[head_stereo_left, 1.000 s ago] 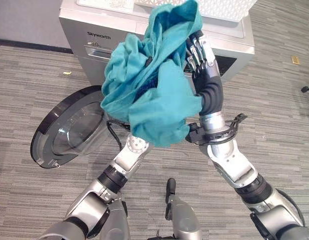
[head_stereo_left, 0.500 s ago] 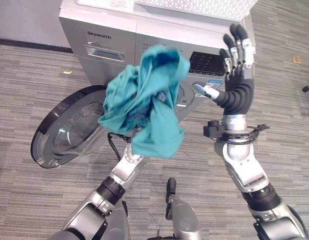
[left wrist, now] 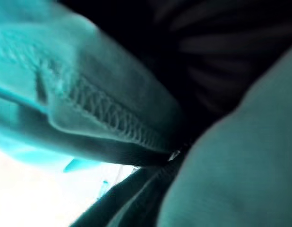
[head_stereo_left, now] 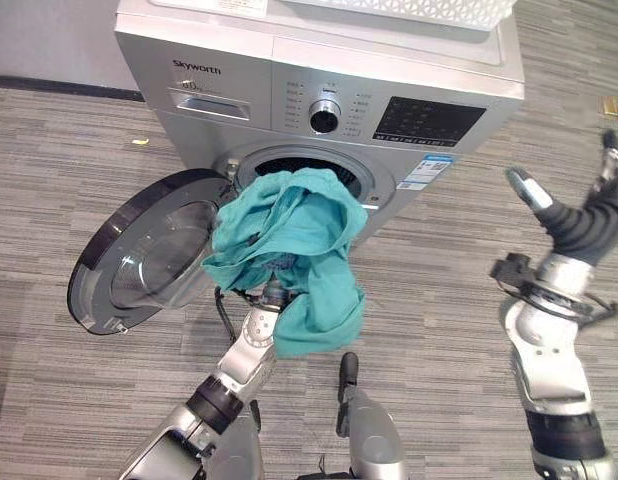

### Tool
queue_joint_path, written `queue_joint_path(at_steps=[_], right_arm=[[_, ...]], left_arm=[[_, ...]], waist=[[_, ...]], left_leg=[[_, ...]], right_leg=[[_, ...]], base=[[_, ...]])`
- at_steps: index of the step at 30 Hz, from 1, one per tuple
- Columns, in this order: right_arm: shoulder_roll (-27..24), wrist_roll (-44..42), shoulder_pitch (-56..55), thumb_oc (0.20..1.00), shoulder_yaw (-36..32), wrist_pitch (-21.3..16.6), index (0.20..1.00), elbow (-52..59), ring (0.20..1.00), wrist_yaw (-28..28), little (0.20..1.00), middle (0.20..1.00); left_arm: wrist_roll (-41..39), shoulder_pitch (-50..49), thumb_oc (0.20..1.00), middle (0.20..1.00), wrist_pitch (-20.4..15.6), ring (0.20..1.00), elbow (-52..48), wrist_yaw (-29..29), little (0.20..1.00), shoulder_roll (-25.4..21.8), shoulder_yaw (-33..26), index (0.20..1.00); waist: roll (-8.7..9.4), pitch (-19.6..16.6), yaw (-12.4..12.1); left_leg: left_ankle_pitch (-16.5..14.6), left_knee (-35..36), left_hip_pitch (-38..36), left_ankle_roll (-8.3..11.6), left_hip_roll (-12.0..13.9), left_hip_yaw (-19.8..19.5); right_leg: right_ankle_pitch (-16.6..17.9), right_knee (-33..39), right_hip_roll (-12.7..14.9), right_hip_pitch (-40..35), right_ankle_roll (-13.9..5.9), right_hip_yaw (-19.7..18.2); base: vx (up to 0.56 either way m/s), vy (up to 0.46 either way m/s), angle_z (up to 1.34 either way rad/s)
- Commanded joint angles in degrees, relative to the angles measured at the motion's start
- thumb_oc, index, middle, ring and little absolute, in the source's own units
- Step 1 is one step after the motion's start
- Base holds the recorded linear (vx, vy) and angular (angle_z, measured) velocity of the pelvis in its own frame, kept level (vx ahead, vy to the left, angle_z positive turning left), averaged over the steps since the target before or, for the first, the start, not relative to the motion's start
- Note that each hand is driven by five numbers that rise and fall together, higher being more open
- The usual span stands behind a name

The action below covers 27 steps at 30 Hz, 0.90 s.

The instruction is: Grab the laundry basket,head to the washer,open it,put in the laundry and shut it.

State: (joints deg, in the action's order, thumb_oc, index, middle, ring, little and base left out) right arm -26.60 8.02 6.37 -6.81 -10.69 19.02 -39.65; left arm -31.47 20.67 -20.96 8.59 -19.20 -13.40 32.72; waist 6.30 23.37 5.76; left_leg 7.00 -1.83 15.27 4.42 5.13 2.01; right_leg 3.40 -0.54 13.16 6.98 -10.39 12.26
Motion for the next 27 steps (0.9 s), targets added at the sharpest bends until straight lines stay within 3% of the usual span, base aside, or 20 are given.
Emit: queue_joint_path(at_steps=[1, 7, 12, 17, 22, 25, 27], right_arm=[[-1.18, 7.44, -1.13, 1.0, -2.83, 3.18, 1.0, 1.36, 1.0, -4.81, 1.0, 1.0], [1.93, 5.78, -4.82, 1.0, -4.29, 5.15, 1.0, -7.69, 1.0, -9.91, 1.0, 1.0], [5.05, -3.49, -3.4, 1.0, -2.55, 4.72, 1.0, -21.92, 1.0, -13.16, 1.0, 1.0], [8.65, -14.96, 0.03, 1.0, 1.27, 2.01, 1.0, -33.13, 1.0, -11.57, 1.0, 1.0], [10.45, -17.08, 2.64, 1.0, 6.67, 0.89, 1.0, -34.96, 1.0, -9.12, 1.0, 1.0], [11.43, -18.85, 1.69, 1.0, 8.11, -0.16, 1.0, -33.82, 1.0, -6.62, 1.0, 1.0], [11.9, -20.18, 0.28, 1.0, 9.13, -0.89, 1.0, -32.34, 1.0, -4.91, 1.0, 1.0]], left_arm=[[-1.02, -0.18, 0.2, 0.2, -1.78, 0.2, -5.52, 3.79, 0.2, -0.27, -0.28, 0.2], [-3.23, -2.46, 0.2, 0.2, -2.31, 0.2, -5.15, 4.07, 0.2, -0.6, -0.4, 0.2], [-4.42, -0.67, 0.2, 0.2, -3.33, 0.2, -4.88, 2.39, 0.2, 0.0, -2.06, 0.2], [-6.8, 1.91, 0.2, 0.2, -3.79, 0.2, -2.25, 0.82, 0.2, 2.6, -4.0, 0.2], [-7.81, 5.0, 0.2, 0.2, -4.56, 0.2, -0.94, -1.05, 0.2, 4.72, -5.86, 0.2], [-6.95, 5.6, 0.2, 0.2, -3.92, 0.2, -0.88, -1.58, 0.2, 4.87, -5.53, 0.2], [-6.29, 5.43, 0.2, 0.2, -3.32, 0.2, -1.13, -1.85, 0.2, 4.55, -4.87, 0.2]], waist=[[0.83, -2.46, 0.5], [0.42, 0.48, 0.39], [0.2, 2.91, 0.23], [0.22, 4.72, -0.06], [0.43, 6.41, -0.72], [0.3, 6.42, -0.54], [-0.18, 6.42, 0.65]], left_leg=[[-11.33, -6.02, -0.93, -0.55, 3.44, 3.57], [-11.28, -7.13, 1.26, -0.51, 3.41, 3.43], [-10.63, -7.28, 3.32, -0.51, 3.08, 3.64], [-10.19, -7.1, 5.8, -1.03, 2.35, 3.65], [-11.84, -9.92, 8.42, -1.96, 0.26, 0.84], [-14.2, -11.31, 8.47, -3.72, -2.4, -1.11], [-16.05, -15.15, 10.24, -5.29, -4.41, -1.9]], right_leg=[[-3.29, -5.67, 1.08, 6.38, 1.5, -1.31], [-3.28, -6.19, 1.14, 8.14, 1.44, -1.03], [-2.69, -6.42, 1.39, 10.48, 1.61, -1.22], [-2.31, -7.62, 1.35, 14.38, 1.7, -2.05], [-1.91, -9.03, 1.8, 17.07, 1.9, -3.54], [-2.68, -16.68, 3.46, 20.33, 1.54, -5.39], [-1.59, -25.96, 3.23, 24.57, 1.24, -10.47]], base=[[-0.07, -0.03, 0.01], [-0.05, -0.01, 0.06], [-0.04, -0.007, -0.01], [-0.07, 0.022, -0.13], [-0.02, 0.081, -0.1], [0.0, 0.16, -0.04], [0.0, 0.165, 0.18]])
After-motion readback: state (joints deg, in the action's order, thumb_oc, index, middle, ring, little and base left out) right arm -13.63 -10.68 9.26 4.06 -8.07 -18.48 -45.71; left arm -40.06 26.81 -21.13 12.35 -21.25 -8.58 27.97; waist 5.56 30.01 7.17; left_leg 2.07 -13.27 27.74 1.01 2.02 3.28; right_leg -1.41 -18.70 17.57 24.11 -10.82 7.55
